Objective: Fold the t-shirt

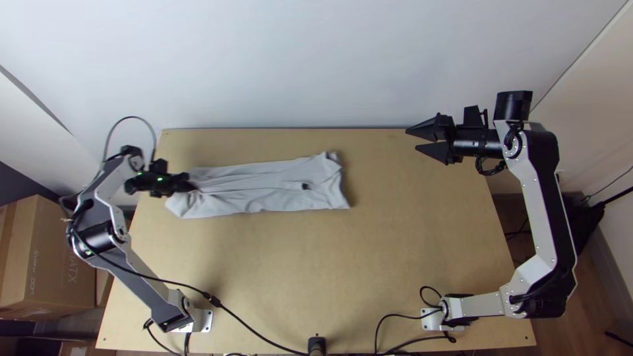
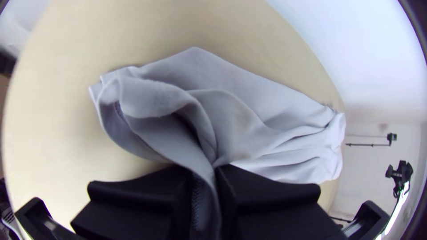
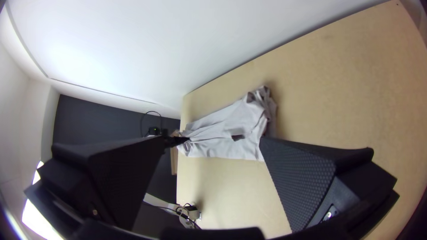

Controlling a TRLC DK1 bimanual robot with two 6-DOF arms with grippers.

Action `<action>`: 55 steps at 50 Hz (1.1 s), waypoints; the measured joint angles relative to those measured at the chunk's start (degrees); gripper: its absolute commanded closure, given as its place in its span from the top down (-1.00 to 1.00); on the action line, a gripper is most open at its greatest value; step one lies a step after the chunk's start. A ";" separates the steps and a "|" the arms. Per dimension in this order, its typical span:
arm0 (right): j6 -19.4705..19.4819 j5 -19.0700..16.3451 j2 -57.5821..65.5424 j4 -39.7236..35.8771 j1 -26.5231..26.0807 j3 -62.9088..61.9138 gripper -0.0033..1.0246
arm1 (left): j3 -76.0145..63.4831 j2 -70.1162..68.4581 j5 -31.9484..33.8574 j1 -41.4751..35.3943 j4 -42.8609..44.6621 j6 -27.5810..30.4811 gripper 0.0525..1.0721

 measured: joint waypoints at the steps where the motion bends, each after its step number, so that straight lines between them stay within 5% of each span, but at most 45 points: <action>1: 0.00 0.00 0.00 0.04 -0.02 -0.13 0.90 | 0.15 -0.13 -0.70 0.94 -0.20 0.66 -0.95; 18: -0.94 3.21 -1.31 0.15 0.00 -1.70 0.90 | 4.55 -11.47 -14.25 3.58 -6.36 9.09 -0.95; 30: -1.55 4.33 -4.17 0.17 -0.02 -3.52 0.90 | 6.12 -18.43 -25.79 -10.82 -8.22 9.20 -0.95; 55: -2.82 4.39 -8.87 0.15 -1.73 -7.50 0.90 | 20.33 -11.06 -44.09 -42.23 -14.71 -2.21 -0.95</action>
